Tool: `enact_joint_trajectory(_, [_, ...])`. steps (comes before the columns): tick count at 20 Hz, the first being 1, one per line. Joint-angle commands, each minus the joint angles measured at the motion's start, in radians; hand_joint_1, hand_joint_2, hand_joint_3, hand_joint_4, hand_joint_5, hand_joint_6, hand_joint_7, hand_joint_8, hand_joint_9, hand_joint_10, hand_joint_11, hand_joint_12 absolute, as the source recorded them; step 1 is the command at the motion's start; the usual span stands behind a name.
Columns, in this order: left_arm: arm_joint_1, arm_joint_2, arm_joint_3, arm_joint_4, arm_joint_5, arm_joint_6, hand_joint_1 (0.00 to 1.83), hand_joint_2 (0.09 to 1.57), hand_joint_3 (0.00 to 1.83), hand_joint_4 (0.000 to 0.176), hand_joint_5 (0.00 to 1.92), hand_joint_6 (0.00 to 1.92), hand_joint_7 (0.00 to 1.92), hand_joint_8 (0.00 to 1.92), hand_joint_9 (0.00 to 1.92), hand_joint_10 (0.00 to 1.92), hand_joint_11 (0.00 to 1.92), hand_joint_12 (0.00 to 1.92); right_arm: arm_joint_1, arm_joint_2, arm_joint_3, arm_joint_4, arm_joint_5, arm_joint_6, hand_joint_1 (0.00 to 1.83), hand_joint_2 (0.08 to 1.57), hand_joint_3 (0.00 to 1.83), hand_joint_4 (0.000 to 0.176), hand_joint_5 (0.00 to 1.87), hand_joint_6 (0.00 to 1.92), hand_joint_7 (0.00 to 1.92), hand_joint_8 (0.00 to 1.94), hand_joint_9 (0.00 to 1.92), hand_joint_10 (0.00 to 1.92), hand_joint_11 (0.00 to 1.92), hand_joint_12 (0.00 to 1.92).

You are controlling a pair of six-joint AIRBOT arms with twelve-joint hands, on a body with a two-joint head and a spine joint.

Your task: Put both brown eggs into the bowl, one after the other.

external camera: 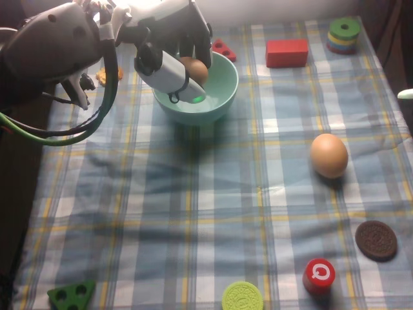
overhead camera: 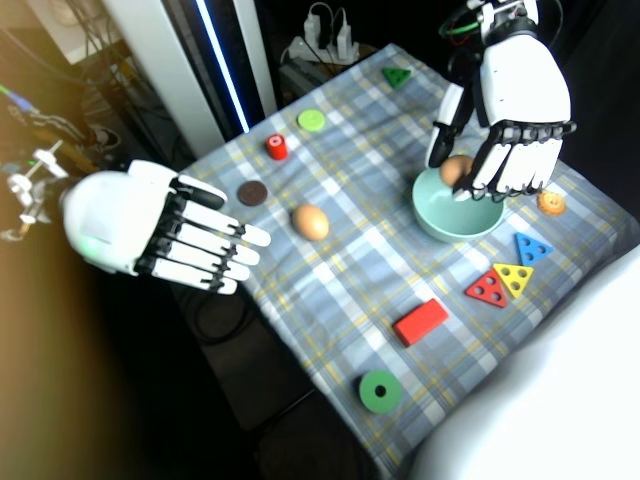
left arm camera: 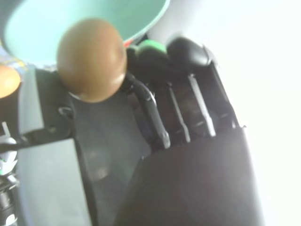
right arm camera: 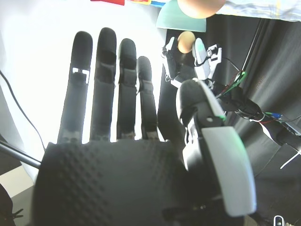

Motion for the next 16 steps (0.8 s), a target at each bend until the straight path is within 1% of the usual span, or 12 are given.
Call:
enact_joint_trajectory(1, [-0.011, -0.003, -0.001, 0.010, -0.093, -0.001, 1.24, 1.16, 0.00, 0.000, 1.03, 0.64, 0.82, 1.46, 0.69, 1.27, 0.57, 1.63, 0.003, 0.004, 0.005, 0.024, 0.120, 0.007, 0.26, 1.49, 0.00, 0.000, 0.49, 0.00, 0.74, 0.00, 0.77, 0.00, 0.42, 0.84])
enact_joint_trajectory(3, [-0.007, -0.003, -0.004, 0.011, -0.093, -0.001, 1.24, 1.17, 0.00, 0.000, 1.00, 0.66, 0.79, 1.50, 0.65, 1.50, 0.56, 1.83, 0.003, 0.003, 0.005, 0.024, 0.120, 0.007, 0.26, 1.49, 0.00, 0.000, 0.49, 0.00, 0.73, 0.00, 0.77, 0.00, 0.43, 0.83])
enact_joint_trajectory(4, [-0.005, -0.003, -0.005, 0.011, -0.093, -0.001, 1.24, 1.17, 0.00, 0.000, 1.02, 0.66, 0.79, 1.50, 0.63, 1.43, 0.53, 1.76, 0.003, 0.003, 0.005, 0.025, 0.120, 0.008, 0.26, 1.49, 0.00, 0.000, 0.49, 0.00, 0.73, 0.00, 0.77, 0.00, 0.43, 0.83])
enact_joint_trajectory(6, [-0.001, -0.003, -0.005, 0.009, -0.092, -0.001, 1.24, 1.17, 0.00, 0.000, 1.00, 0.68, 0.79, 1.50, 0.63, 1.43, 0.54, 1.78, 0.003, 0.002, 0.005, 0.025, 0.120, 0.008, 0.24, 1.49, 0.00, 0.000, 0.49, 0.00, 0.74, 0.00, 0.79, 0.01, 0.45, 0.82])
enact_joint_trajectory(7, [0.001, -0.003, -0.005, 0.008, -0.092, -0.001, 1.24, 1.15, 0.00, 0.000, 1.04, 0.64, 0.81, 1.46, 0.65, 1.38, 0.56, 1.75, 0.003, 0.002, 0.006, 0.025, 0.120, 0.008, 0.23, 1.49, 0.00, 0.000, 0.49, 0.00, 0.74, 0.00, 0.79, 0.01, 0.45, 0.82])
enact_joint_trajectory(8, [0.004, -0.003, -0.006, 0.007, -0.092, -0.001, 1.25, 1.14, 0.00, 0.000, 1.06, 0.62, 0.85, 1.40, 0.69, 1.27, 0.56, 1.66, 0.003, 0.001, 0.006, 0.025, 0.120, 0.008, 0.29, 1.49, 0.00, 0.000, 0.51, 0.00, 0.76, 0.00, 0.81, 0.01, 0.47, 0.82])
enact_joint_trajectory(9, [0.006, -0.003, -0.006, 0.006, -0.092, -0.001, 1.20, 1.06, 0.00, 0.000, 1.12, 0.69, 0.74, 1.13, 0.68, 1.40, 0.57, 1.78, 0.003, 0.001, 0.007, 0.025, 0.120, 0.008, 0.29, 1.49, 0.00, 0.000, 0.51, 0.00, 0.77, 0.01, 0.82, 0.01, 0.48, 0.82])
enact_joint_trajectory(10, [0.008, -0.003, -0.006, 0.006, -0.091, -0.001, 1.18, 1.05, 0.00, 0.000, 1.12, 0.72, 0.72, 1.07, 0.67, 1.48, 0.56, 1.81, 0.003, 0.000, 0.007, 0.025, 0.120, 0.008, 0.27, 1.49, 0.00, 0.000, 0.50, 0.00, 0.76, 0.00, 0.82, 0.01, 0.48, 0.81])
enact_joint_trajectory(12, [0.009, -0.002, -0.006, 0.004, -0.093, -0.001, 1.16, 1.06, 0.00, 0.000, 1.09, 0.79, 0.74, 0.88, 0.65, 1.40, 0.53, 1.77, 0.003, 0.000, 0.008, 0.025, 0.120, 0.008, 0.28, 1.49, 0.00, 0.000, 0.50, 0.00, 0.76, 0.00, 0.82, 0.01, 0.48, 0.80])
enact_joint_trajectory(13, [0.009, -0.002, -0.006, 0.004, -0.094, -0.001, 1.18, 0.98, 0.00, 0.000, 0.88, 0.28, 0.67, 0.83, 0.58, 1.43, 0.49, 1.78, 0.003, -0.001, 0.008, 0.025, 0.120, 0.008, 0.28, 1.49, 0.00, 0.000, 0.50, 0.00, 0.76, 0.00, 0.82, 0.01, 0.48, 0.80])
enact_joint_trajectory(14, [0.009, -0.002, -0.006, 0.003, -0.096, -0.001, 1.15, 0.94, 0.00, 0.000, 0.82, 0.08, 0.69, 0.57, 0.57, 1.22, 0.45, 1.67, 0.003, -0.001, 0.008, 0.025, 0.120, 0.008, 0.28, 1.49, 0.00, 0.000, 0.50, 0.00, 0.76, 0.00, 0.82, 0.00, 0.48, 0.80])
enact_joint_trajectory(16, [0.008, 0.000, -0.008, 0.008, -0.092, 0.000, 1.13, 0.97, 0.00, 0.005, 0.77, 0.00, 0.78, 0.18, 0.64, 0.80, 0.42, 1.41, 0.003, -0.002, 0.009, 0.025, 0.120, 0.008, 0.29, 1.49, 0.00, 0.000, 0.50, 0.00, 0.77, 0.00, 0.82, 0.01, 0.48, 0.79])
